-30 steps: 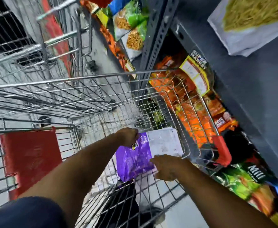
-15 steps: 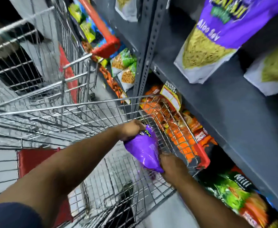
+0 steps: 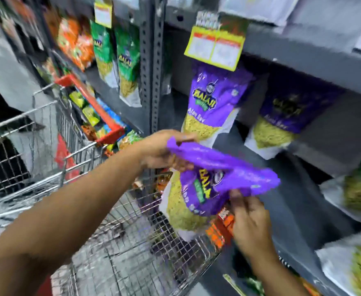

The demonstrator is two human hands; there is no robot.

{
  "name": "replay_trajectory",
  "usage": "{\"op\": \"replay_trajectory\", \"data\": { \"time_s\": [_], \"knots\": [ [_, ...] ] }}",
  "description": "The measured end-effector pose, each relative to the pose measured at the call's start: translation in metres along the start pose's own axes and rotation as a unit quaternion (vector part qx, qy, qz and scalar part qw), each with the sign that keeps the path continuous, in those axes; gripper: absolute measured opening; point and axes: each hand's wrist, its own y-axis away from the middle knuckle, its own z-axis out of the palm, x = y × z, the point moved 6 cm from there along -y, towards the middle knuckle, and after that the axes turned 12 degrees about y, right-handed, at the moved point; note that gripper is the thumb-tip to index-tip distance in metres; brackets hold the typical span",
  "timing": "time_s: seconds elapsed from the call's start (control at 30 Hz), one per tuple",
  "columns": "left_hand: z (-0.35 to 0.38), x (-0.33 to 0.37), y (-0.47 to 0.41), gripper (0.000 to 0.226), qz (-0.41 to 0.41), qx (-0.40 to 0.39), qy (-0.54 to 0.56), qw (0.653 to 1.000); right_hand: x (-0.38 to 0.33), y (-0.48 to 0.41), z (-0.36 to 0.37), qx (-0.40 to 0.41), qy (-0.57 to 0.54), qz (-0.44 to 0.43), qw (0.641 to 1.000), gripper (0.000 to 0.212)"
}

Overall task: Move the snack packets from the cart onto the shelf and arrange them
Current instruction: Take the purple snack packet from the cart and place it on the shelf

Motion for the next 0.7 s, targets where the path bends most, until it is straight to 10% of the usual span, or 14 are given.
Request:
{"op": "replay_trajectory", "data": {
  "time_s": [0.3,0.7],
  "knots": [
    [0.080,0.037,-0.097,0.047,0.074,0.036,0.132,0.988,-0.003,-0.083,-0.094,0.185,0.063,-0.002,0.981,0.028],
    [0.085,0.006,-0.113,0.068,0.156,0.129,0.224,0.953,0.042,-0.083,-0.110,0.124,0.061,0.085,0.987,0.026]
  ]
}}
